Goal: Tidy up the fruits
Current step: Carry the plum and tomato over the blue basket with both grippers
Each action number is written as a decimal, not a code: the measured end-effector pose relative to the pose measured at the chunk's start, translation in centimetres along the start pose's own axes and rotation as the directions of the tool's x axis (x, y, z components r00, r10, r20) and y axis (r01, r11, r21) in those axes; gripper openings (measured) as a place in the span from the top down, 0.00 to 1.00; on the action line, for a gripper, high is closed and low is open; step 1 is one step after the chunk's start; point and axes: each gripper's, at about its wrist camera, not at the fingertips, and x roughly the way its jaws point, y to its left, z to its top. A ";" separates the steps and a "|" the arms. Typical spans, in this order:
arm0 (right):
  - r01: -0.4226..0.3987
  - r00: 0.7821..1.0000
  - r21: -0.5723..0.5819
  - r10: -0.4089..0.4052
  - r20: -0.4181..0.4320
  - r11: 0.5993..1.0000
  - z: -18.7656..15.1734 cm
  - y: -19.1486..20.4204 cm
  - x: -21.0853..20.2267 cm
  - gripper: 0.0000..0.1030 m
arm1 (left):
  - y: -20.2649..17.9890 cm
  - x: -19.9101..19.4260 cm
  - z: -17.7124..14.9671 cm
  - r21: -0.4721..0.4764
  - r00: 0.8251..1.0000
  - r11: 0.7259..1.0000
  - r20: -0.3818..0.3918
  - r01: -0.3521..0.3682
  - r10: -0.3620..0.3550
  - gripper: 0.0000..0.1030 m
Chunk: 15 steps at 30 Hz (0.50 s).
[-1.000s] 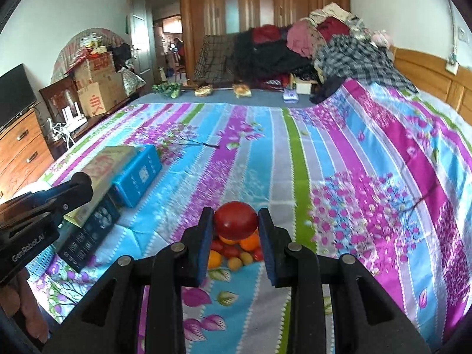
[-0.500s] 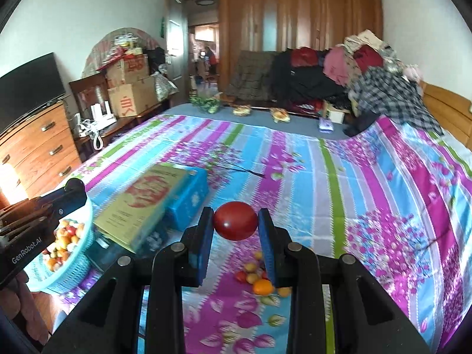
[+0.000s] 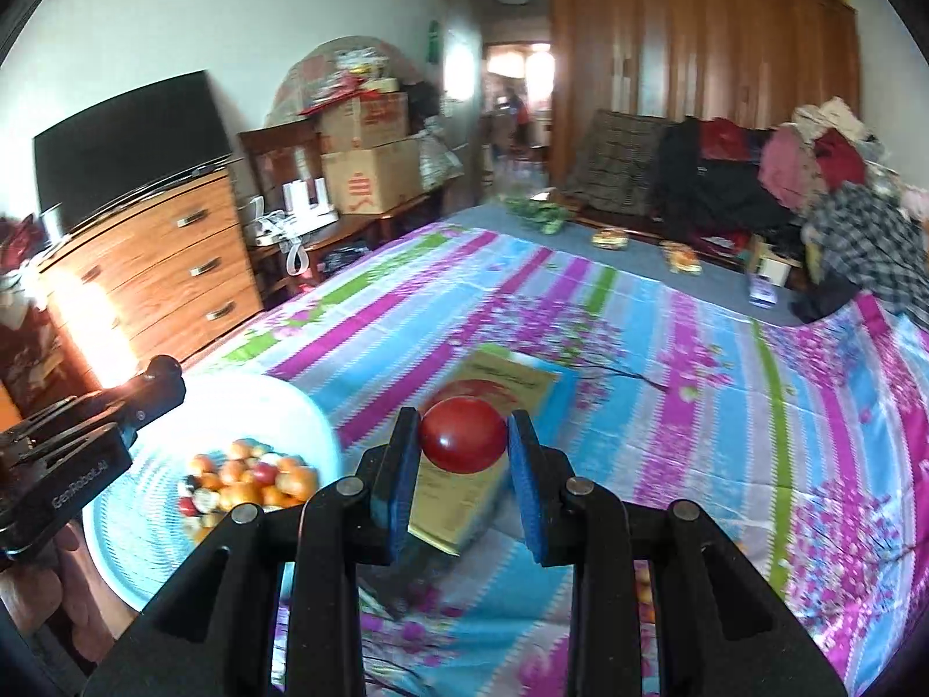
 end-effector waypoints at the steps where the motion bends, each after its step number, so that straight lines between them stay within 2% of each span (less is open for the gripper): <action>1: -0.014 1.000 -0.010 0.014 -0.007 1.000 0.3 0.9 0.4 0.67 | 1.0 -0.1 0.0 -0.013 1.000 1.000 -0.002 -0.012 0.012 0.75; 8: -0.139 0.986 -0.065 0.133 -0.100 0.988 1.3 7.6 4.4 0.67 | 7.0 0.6 -0.8 -0.083 0.995 0.993 -0.057 -0.087 0.082 0.75; 15: -0.240 0.948 -0.089 0.213 -0.238 0.967 0.2 12.8 9.1 0.67 | 11.3 2.3 -2.1 -0.128 0.982 0.982 -0.147 -0.137 0.118 0.75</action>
